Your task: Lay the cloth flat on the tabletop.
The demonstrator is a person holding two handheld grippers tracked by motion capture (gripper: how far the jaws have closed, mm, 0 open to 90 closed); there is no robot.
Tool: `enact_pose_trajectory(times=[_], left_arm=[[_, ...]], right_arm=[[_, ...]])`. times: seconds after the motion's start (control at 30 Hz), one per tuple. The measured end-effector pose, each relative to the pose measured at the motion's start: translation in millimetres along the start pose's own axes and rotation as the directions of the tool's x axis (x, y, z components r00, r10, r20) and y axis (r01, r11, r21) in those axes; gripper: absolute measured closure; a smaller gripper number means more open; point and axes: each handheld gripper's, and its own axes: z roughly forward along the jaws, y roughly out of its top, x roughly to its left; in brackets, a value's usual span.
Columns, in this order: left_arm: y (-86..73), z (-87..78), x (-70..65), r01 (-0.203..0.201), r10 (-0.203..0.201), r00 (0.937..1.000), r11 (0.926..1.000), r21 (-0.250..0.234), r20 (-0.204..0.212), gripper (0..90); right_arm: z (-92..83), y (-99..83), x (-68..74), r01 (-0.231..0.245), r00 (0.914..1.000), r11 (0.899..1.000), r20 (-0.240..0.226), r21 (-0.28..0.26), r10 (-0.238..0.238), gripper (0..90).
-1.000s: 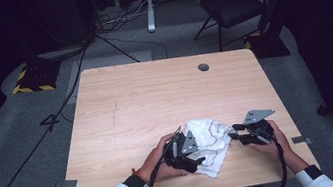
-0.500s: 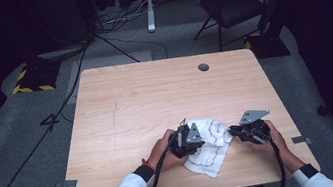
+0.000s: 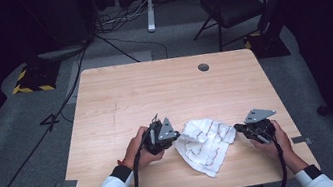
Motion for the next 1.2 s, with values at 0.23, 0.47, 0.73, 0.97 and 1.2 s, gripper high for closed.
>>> enact_pose_trajectory(times=[0.23, 0.47, 0.73, 0.97, 1.2], left_arm=[[-29.5, -16.0, -1.5, 0.043, -0.041, 0.9988, 0.9976, 0.054, -0.027, 83.1], [-38.4, -30.1, -13.2, 0.056, -0.054, 0.997, 0.9976, 0.041, -0.056, 72.6], [-15.3, -15.0, -35.0, 0.096, -0.095, 0.9946, 0.9953, -0.016, 0.04, 38.0], [1.0, 18.8, -53.1, 0.044, -0.047, 0.9969, 0.9977, 0.051, 0.063, 24.0], [-3.0, 27.3, -38.9, 0.056, -0.06, 0.9974, 0.9928, 0.106, 0.039, 56.9]], right_arm=[[-2.7, 0.1, -0.7, -0.011, 0.9999, 1.0, -0.003, -0.018, 0.011, 84.0], [-9.9, 6.1, 9.5, -0.004, 0.9999, 0.998, -0.015, -0.069, 0.003, 70.3], [-4.5, 8.8, 20.8, 0.041, 0.9905, 0.998, -0.129, -0.055, -0.048, 56.8], [4.4, 12.1, 33.9, 0.069, 0.9836, 0.997, -0.164, -0.044, -0.075, 45.7], [16.1, 14.8, 36.6, 0.079, 0.9931, 0.997, -0.088, 0.013, -0.077, 60.7]])
